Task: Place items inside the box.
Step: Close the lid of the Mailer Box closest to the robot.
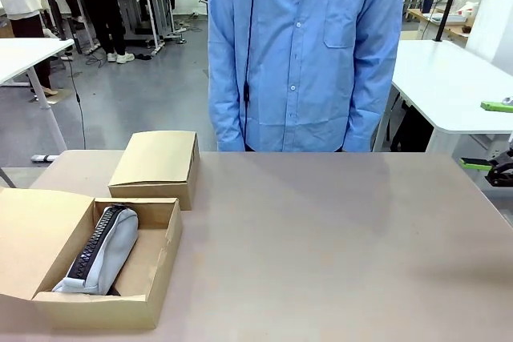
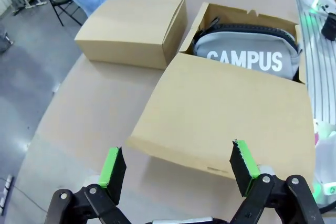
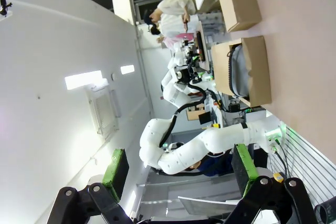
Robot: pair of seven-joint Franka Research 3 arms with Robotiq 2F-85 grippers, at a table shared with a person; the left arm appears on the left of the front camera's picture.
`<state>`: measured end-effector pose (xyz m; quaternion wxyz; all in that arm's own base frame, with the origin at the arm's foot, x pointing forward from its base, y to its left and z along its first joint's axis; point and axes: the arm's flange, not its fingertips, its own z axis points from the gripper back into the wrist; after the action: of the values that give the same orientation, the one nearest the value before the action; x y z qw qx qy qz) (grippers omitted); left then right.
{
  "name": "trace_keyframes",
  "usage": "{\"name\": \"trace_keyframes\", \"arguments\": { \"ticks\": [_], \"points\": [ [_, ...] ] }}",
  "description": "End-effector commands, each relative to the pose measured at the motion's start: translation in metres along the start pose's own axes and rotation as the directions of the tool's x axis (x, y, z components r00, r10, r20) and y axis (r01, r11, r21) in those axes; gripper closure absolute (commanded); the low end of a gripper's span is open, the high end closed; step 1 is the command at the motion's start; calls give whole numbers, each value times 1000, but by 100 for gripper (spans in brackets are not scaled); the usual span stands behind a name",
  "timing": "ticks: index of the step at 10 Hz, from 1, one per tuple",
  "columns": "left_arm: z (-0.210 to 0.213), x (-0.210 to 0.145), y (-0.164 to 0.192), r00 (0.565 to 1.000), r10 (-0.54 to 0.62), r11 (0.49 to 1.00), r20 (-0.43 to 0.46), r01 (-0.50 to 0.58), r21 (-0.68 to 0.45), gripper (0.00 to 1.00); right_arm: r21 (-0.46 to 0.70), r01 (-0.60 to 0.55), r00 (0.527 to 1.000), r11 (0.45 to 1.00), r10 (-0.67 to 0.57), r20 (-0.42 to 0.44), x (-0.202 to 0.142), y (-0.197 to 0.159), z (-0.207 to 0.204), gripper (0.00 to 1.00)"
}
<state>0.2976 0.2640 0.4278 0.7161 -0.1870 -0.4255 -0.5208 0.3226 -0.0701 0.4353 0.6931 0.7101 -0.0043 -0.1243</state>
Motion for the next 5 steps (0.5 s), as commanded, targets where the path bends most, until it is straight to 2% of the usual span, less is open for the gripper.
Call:
{"name": "trace_keyframes", "arguments": {
  "ticks": [1,2,3,5],
  "points": [
    [0,-10,2,998,-19,999,-55,18,-28,0,23,22,1000,999,-22,1,-1,7,0,0],
    [-8,-16,-1,993,-17,995,-116,6,-98,0,23,22,1000,999,-22,1,-1,7,0,0],
    [-17,-20,-2,981,-13,995,-194,-7,-101,0,23,22,1000,999,-22,1,-1,7,0,0],
    [-36,-28,-4,959,11,985,-284,-59,-162,0,23,22,1000,999,-22,1,-1,7,0,0]
  ]
}}
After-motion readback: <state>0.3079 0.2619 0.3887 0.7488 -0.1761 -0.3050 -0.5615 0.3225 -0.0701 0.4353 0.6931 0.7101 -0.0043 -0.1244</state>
